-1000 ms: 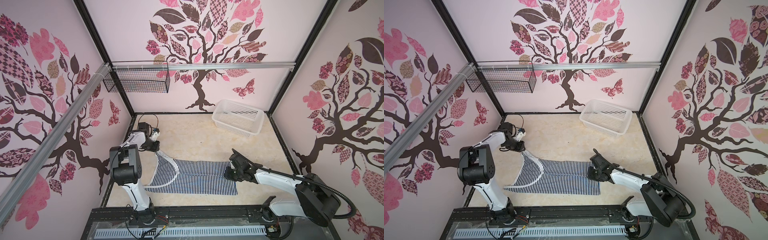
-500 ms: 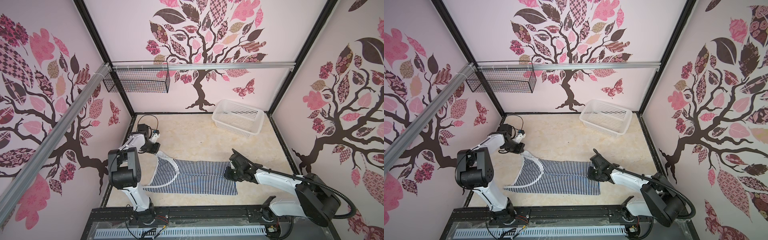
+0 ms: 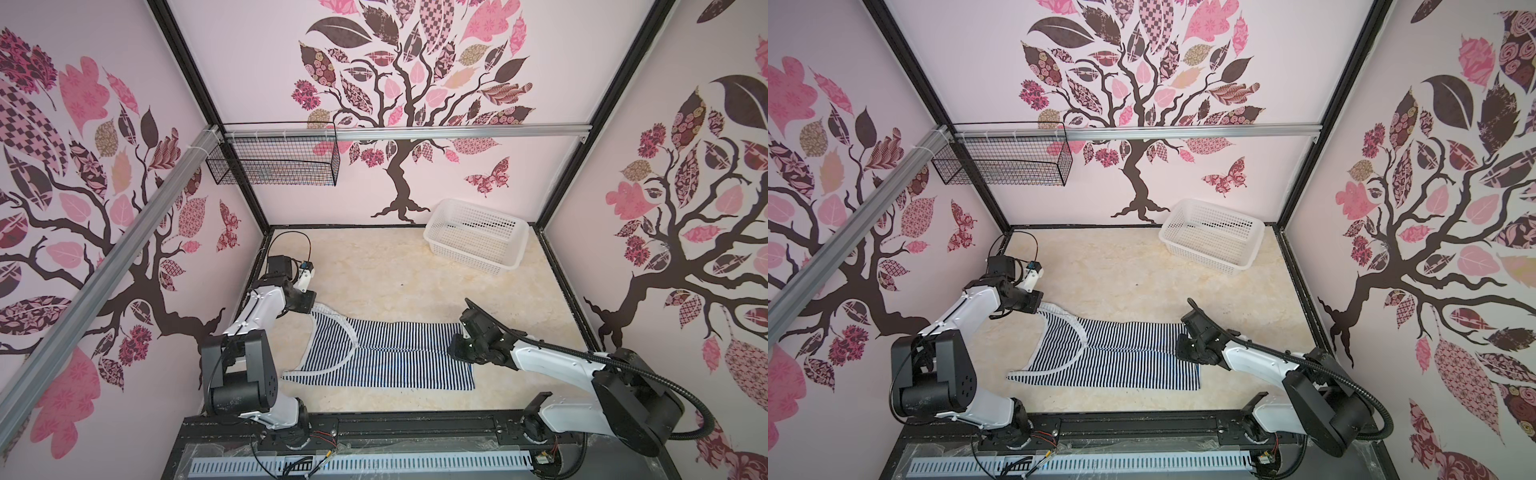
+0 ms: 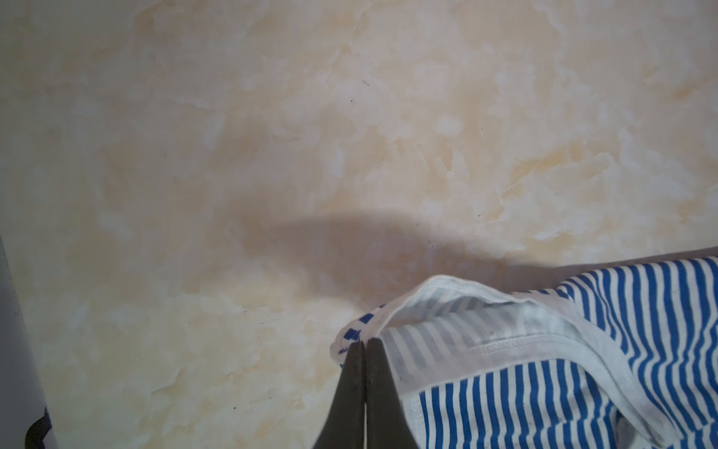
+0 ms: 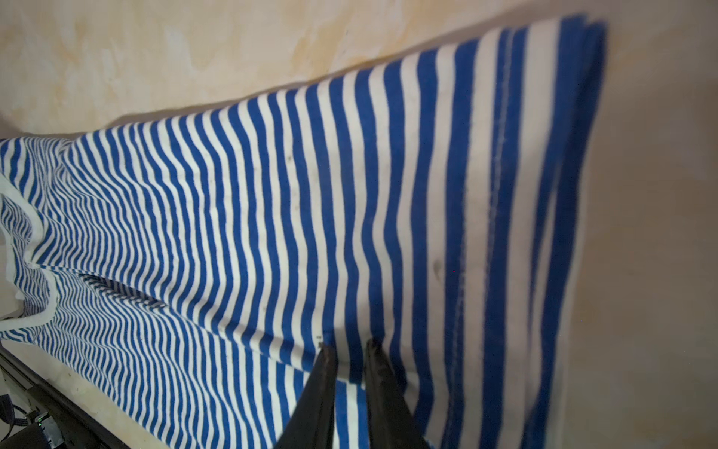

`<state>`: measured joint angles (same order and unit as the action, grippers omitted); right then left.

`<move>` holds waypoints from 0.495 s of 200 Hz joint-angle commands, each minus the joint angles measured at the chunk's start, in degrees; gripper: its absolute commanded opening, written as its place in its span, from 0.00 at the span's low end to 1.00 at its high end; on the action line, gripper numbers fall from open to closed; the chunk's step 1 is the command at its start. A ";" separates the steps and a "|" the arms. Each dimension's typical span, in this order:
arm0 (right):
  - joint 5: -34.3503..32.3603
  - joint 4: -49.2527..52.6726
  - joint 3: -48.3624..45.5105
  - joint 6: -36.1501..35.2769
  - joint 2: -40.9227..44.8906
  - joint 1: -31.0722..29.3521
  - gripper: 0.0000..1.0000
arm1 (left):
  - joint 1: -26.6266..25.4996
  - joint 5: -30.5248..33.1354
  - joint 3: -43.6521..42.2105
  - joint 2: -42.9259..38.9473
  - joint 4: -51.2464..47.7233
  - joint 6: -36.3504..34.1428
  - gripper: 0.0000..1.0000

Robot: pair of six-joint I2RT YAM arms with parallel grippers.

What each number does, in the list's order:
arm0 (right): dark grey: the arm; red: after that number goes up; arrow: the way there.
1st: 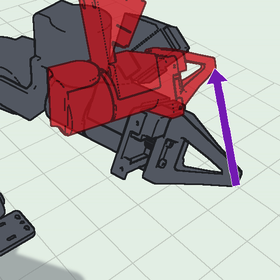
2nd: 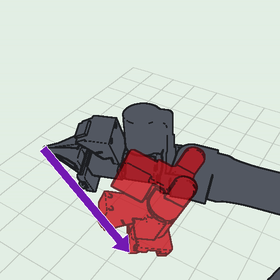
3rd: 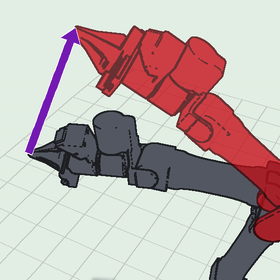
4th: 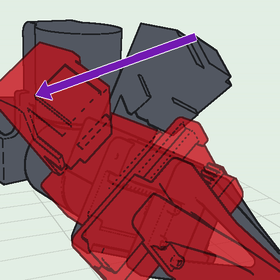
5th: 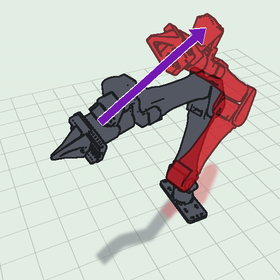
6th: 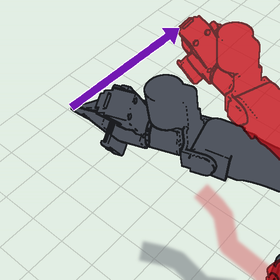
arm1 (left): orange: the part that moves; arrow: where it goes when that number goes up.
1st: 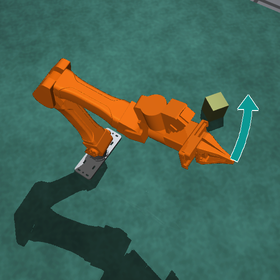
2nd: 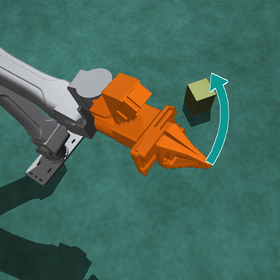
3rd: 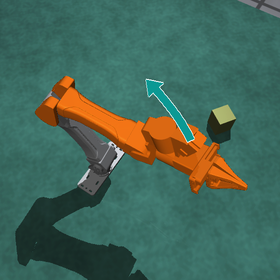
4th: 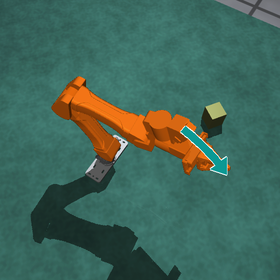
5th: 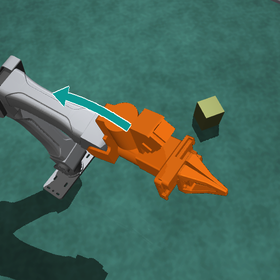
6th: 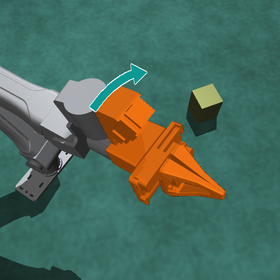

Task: Fold and stack the tank tops

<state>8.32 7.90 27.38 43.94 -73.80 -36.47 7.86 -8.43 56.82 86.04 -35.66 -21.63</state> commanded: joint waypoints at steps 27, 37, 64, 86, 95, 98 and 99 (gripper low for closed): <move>-1.91 4.58 -2.79 0.79 -0.01 -0.36 0.19 | 1.46 1.63 -5.44 -3.96 6.06 0.49 0.00; -1.98 4.64 -3.00 0.79 0.04 -0.36 0.19 | 2.15 0.99 -6.17 -4.67 6.66 0.59 0.00; -2.03 4.71 -3.55 0.86 0.39 -0.36 0.19 | 4.05 -0.79 -7.55 -6.52 7.94 0.89 0.00; -2.15 4.78 -3.82 0.97 0.50 -0.36 0.19 | 4.18 -1.02 -9.29 -7.95 9.40 1.01 0.00; -2.24 4.82 -3.86 0.97 0.49 -0.44 0.19 | 4.27 -0.98 -9.89 -8.55 9.98 1.15 0.00; -2.25 4.82 -3.88 0.97 0.50 -0.37 0.19 | 4.27 -0.98 -10.08 -8.77 10.18 1.19 0.00; -2.30 4.84 -3.95 0.97 0.52 -0.36 0.19 | 4.32 -0.98 -10.11 -8.82 10.26 1.21 0.00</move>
<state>8.12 6.15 25.74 44.27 -72.64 -36.51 11.86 -8.32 48.42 79.24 -28.60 -20.95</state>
